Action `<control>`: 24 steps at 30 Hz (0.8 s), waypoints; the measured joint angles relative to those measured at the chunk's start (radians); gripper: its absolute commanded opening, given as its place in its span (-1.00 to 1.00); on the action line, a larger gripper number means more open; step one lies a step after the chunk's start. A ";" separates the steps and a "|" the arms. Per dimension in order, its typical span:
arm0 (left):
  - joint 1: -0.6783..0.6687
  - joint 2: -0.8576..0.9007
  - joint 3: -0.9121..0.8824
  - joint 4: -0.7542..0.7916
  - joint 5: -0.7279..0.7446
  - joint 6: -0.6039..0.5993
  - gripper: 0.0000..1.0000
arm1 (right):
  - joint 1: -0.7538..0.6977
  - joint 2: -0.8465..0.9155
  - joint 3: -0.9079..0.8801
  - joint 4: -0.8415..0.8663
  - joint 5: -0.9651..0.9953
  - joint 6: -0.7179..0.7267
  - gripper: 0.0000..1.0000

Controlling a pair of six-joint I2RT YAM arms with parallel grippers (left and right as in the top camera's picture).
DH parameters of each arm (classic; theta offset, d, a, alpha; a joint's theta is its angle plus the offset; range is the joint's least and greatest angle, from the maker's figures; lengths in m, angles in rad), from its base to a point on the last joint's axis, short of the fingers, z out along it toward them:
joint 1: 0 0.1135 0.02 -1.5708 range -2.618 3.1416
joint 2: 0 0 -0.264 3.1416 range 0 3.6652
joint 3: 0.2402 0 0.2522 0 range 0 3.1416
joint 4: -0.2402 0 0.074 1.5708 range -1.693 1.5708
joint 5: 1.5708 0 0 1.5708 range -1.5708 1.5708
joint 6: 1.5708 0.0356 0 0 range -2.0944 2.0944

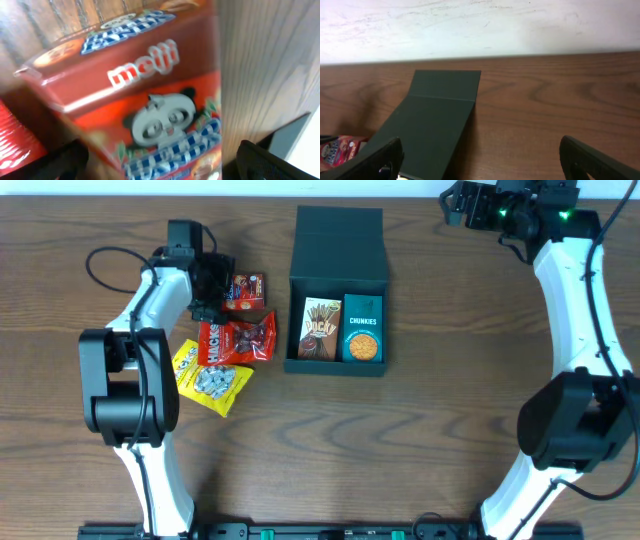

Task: Pack container
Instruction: 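Move the left gripper over the red Hello Panda box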

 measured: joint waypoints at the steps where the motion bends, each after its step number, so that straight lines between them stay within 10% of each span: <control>1: 0.000 0.000 0.020 -0.027 -0.008 0.021 0.91 | 0.000 0.000 0.000 0.000 0.000 0.000 0.98; 13: -0.018 0.000 0.241 -0.106 -0.112 0.335 0.96 | 0.000 0.000 0.000 0.000 0.000 0.016 0.98; 15: -0.036 0.000 0.254 -0.033 -0.144 0.409 0.67 | 0.000 0.000 0.000 0.000 0.000 0.019 0.99; 19: -0.083 0.000 0.257 0.139 -0.182 0.550 -0.57 | 0.000 0.000 0.000 -0.001 0.000 0.021 0.99; 24: -0.127 0.003 0.257 0.220 -0.261 0.640 -0.88 | 0.000 0.000 0.000 -0.006 0.000 0.021 0.98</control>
